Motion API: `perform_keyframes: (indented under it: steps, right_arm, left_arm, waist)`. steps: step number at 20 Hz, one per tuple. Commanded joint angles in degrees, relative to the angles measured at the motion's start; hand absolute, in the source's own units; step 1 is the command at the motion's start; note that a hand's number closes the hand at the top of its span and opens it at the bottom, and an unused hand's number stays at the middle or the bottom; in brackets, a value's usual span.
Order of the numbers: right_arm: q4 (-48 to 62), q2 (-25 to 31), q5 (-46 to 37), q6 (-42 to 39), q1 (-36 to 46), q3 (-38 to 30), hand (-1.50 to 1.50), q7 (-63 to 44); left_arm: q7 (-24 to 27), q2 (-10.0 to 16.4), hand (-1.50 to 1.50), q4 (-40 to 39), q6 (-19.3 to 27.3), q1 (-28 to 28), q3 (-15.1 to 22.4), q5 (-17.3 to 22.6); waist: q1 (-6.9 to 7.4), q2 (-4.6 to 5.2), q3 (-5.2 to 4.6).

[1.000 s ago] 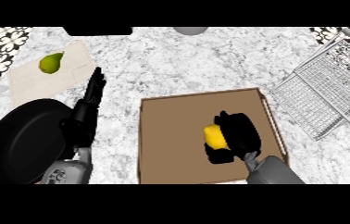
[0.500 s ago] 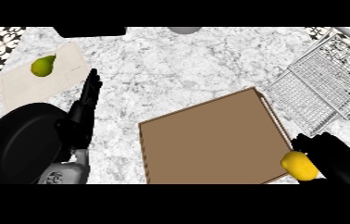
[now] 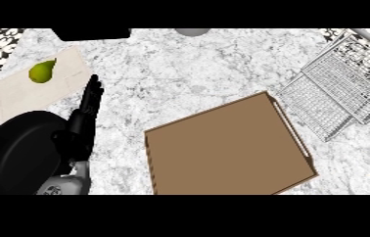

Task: Pick the lemon from the tray and place it in the tiered basket

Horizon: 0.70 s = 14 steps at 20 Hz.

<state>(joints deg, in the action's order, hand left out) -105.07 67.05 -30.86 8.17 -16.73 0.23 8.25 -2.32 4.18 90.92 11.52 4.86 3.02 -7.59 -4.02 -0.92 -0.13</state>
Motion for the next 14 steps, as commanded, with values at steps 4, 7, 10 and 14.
perform_keyframes:
  steps: [4,7,10,14]
  right_arm:
    - [-3.4,6.9,20.5,-11.9,-3.0,-22.7,1.5,3.9]
    - [0.5,5.9,23.4,-17.9,-5.1,-31.8,1.5,6.2]
    - [-0.1,6.1,30.2,-25.7,-1.9,-35.4,1.5,2.8]
    - [-1.7,2.7,39.1,-33.1,-2.0,-38.5,1.5,-1.2]
  left_arm:
    - [-2.7,1.1,0.0,1.4,-1.6,1.5,-1.1,1.6]
    - [-1.0,0.3,0.0,1.7,-1.1,-0.1,-0.3,1.0]
    - [-1.0,-1.0,0.0,1.4,-0.6,0.4,1.9,-0.8]
    - [2.3,-1.1,0.0,-0.5,-0.5,-1.2,1.0,-0.2]
  waist:
    - [0.19,-0.05,-0.03]
    - [0.89,0.19,0.04]
    - [2.41,0.5,0.04]
    - [2.1,0.48,0.0]
